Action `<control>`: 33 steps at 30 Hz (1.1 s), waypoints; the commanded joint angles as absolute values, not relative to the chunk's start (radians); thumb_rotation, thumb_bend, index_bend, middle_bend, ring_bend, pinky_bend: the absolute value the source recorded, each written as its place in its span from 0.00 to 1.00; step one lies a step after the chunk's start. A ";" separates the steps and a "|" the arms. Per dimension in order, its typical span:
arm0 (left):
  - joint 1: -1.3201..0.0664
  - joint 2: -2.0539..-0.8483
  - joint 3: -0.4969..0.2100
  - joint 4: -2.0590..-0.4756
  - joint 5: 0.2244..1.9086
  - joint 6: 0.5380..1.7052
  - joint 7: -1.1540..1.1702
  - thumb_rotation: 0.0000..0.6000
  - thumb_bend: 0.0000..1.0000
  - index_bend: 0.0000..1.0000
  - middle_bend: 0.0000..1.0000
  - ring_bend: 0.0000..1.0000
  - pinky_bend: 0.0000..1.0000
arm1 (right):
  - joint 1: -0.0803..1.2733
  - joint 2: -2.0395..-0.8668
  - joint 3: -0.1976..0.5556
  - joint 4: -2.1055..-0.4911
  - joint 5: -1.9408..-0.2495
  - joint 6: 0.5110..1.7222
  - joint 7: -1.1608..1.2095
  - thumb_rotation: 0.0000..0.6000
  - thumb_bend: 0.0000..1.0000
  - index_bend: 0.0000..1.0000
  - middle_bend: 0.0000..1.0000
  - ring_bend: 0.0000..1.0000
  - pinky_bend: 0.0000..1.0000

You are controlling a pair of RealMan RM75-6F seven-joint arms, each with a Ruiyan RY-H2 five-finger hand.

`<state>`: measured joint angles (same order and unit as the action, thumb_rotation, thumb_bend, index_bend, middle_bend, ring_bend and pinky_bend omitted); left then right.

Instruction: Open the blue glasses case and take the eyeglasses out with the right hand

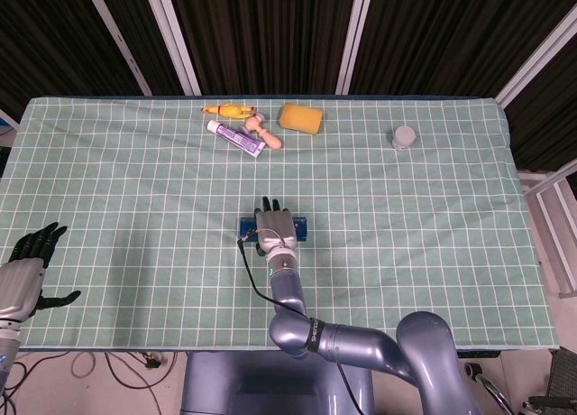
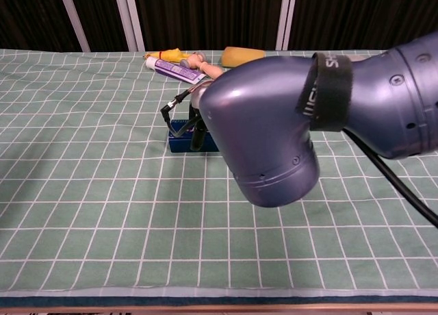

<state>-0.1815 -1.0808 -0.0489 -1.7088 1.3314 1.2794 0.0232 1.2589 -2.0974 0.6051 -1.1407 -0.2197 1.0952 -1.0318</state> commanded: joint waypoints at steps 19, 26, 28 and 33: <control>-0.183 -1.076 -0.051 -1.714 1.322 1.273 0.015 1.00 0.00 0.00 0.00 0.00 0.00 | 1.263 -2.089 0.587 -1.143 -0.192 1.100 -1.034 1.00 0.47 0.28 0.00 0.00 0.24; -0.183 -1.075 -0.051 -1.714 1.319 1.272 0.010 1.00 0.00 0.00 0.00 0.00 0.00 | 1.265 -2.093 0.586 -1.141 -0.191 1.100 -1.026 1.00 0.51 0.28 0.00 0.00 0.24; -0.183 -1.075 -0.052 -1.714 1.319 1.271 0.010 1.00 0.00 0.00 0.00 0.00 0.00 | 1.266 -2.093 0.585 -1.141 -0.192 1.100 -1.025 1.00 0.52 0.28 0.00 0.00 0.24; -0.183 -1.074 -0.052 -1.714 1.318 1.271 0.009 1.00 0.00 0.00 0.00 0.00 0.00 | 1.265 -2.092 0.585 -1.143 -0.194 1.100 -1.019 1.00 0.56 0.28 0.00 0.00 0.24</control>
